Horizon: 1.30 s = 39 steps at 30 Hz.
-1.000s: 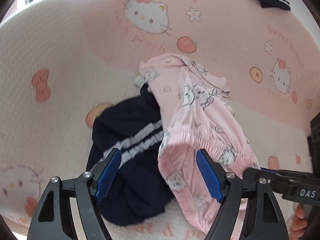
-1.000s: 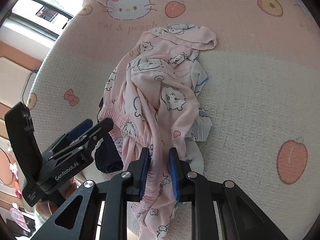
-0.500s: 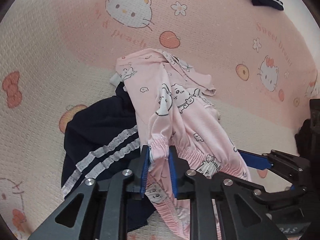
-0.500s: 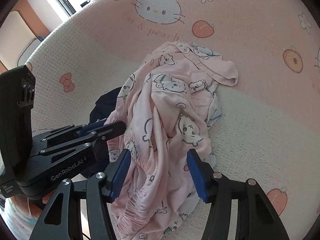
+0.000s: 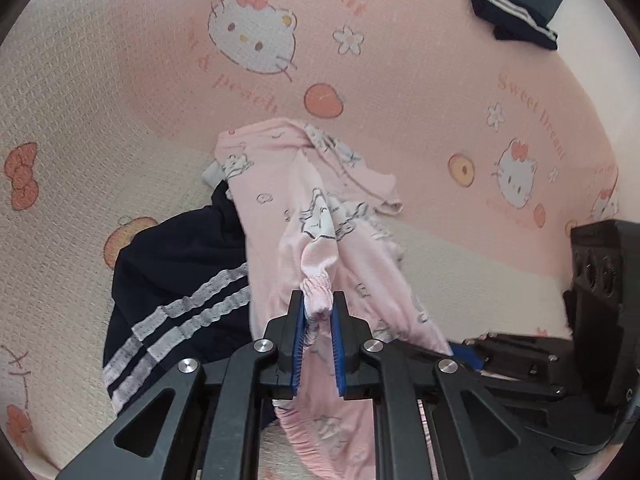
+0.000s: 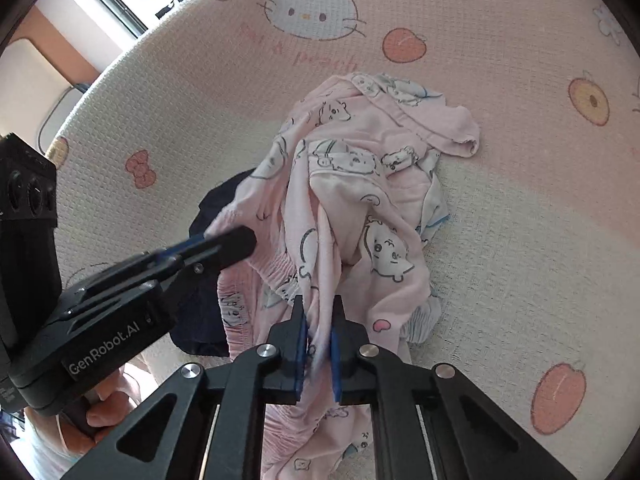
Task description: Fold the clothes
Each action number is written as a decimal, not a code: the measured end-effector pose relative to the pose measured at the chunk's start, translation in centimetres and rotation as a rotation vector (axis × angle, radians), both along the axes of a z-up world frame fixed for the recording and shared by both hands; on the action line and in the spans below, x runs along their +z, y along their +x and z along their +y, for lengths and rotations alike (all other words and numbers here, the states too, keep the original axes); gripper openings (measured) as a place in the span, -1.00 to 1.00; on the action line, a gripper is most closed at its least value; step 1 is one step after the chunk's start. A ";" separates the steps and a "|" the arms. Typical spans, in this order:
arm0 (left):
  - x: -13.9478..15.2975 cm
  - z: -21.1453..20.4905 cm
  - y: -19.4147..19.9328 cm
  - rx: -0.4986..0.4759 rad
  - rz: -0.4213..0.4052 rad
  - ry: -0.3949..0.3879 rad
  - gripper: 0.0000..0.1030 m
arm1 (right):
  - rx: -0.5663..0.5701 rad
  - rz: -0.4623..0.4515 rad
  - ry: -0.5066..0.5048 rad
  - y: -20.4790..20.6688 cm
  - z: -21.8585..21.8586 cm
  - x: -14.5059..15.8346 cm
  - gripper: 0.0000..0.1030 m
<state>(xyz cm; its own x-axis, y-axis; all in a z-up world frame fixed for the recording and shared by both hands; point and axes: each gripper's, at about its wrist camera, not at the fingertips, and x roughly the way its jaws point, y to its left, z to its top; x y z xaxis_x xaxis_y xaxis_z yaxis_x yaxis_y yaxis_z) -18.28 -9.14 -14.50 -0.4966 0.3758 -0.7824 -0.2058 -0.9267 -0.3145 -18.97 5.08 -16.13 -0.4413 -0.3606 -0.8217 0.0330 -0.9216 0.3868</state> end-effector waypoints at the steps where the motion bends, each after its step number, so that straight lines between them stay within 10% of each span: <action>1: 0.1 0.1 0.0 -0.004 -0.010 0.018 -0.81 | 0.003 0.005 -0.003 0.1 0.2 0.3 -0.86; 12: 1.9 2.1 0.6 -0.057 -0.003 0.102 -0.82 | -0.136 -0.029 -0.258 0.7 5.4 1.5 -0.80; 17: 2.1 2.8 1.1 -0.094 -0.020 0.175 -0.82 | -0.183 -0.048 -0.422 0.0 7.5 2.1 -0.37; 39: 0.6 6.8 4.1 -0.217 -0.100 0.209 -0.82 | -0.222 -0.146 -0.457 -0.1 6.9 -0.6 -0.19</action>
<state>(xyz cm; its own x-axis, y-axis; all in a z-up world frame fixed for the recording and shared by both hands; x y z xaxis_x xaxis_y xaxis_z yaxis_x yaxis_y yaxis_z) -14.20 -2.33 -13.92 -0.3121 0.6222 -0.7180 -0.3502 -0.7779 -0.5218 -19.08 11.99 -16.75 -0.4400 -0.6075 -0.6613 -0.2280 -0.6367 0.7366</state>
